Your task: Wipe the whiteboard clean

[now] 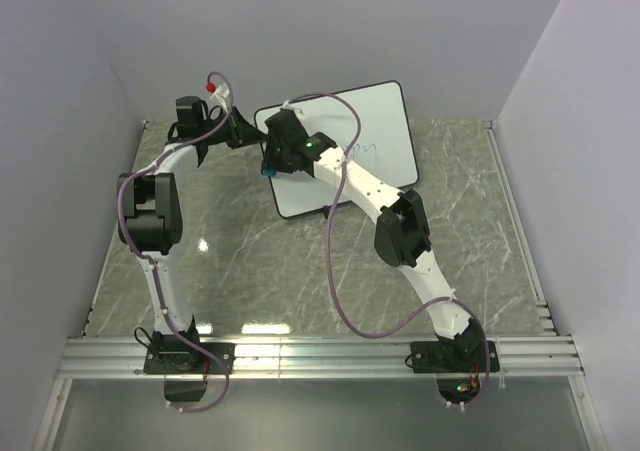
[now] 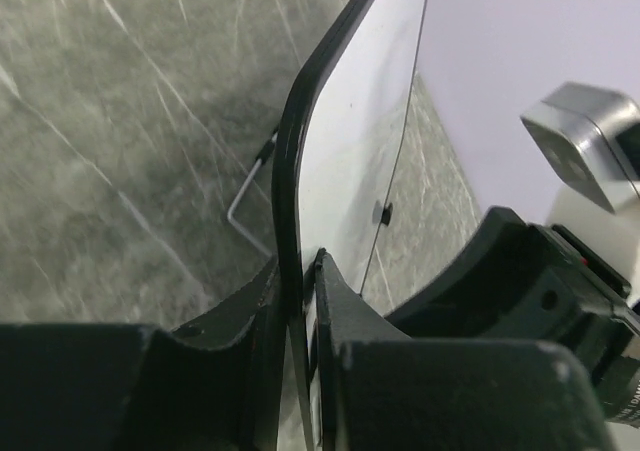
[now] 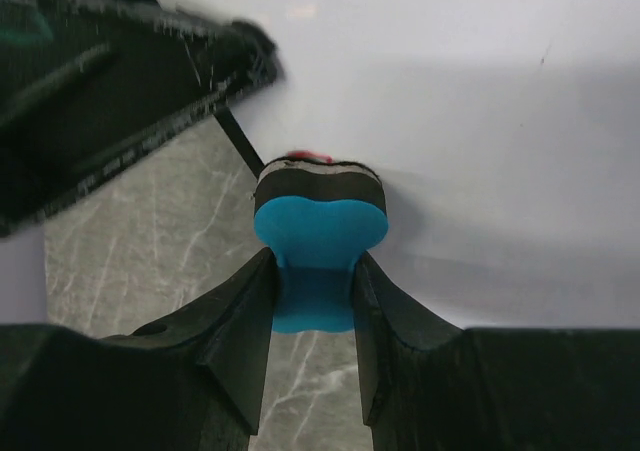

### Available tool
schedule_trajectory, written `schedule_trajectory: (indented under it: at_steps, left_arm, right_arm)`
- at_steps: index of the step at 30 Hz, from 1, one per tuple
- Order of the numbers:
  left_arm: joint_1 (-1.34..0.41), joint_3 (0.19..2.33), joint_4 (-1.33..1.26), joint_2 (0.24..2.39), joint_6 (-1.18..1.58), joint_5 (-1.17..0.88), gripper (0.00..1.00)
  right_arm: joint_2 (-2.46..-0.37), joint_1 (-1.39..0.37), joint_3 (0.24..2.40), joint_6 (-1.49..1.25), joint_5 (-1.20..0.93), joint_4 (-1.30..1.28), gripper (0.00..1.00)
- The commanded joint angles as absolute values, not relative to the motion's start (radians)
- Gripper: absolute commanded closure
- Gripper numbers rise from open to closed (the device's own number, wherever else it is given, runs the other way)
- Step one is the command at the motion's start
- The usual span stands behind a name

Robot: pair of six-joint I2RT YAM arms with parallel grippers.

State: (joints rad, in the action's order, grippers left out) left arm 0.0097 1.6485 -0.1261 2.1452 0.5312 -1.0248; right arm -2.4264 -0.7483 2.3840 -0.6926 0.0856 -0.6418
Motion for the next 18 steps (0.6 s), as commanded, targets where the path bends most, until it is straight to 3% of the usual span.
schedule_trajectory:
  at_steps: [1,9,18]
  left_arm:
    - [-0.057,1.531,-0.158,2.057,0.488,-1.032,1.0]
    - [-0.08,1.359,-0.143,1.942,0.433,-1.023,1.0]
    - [-0.08,1.348,-0.097,1.917,0.379,-1.025,1.0]
  right_arm:
    - [-2.454,-0.756,2.392,-0.741,0.14,-0.586,1.0]
    - [-2.494,-0.761,2.398,-0.749,0.202,-0.561,1.0]
    - [-2.465,-0.721,2.398,-0.781,0.227,-0.52,1.0]
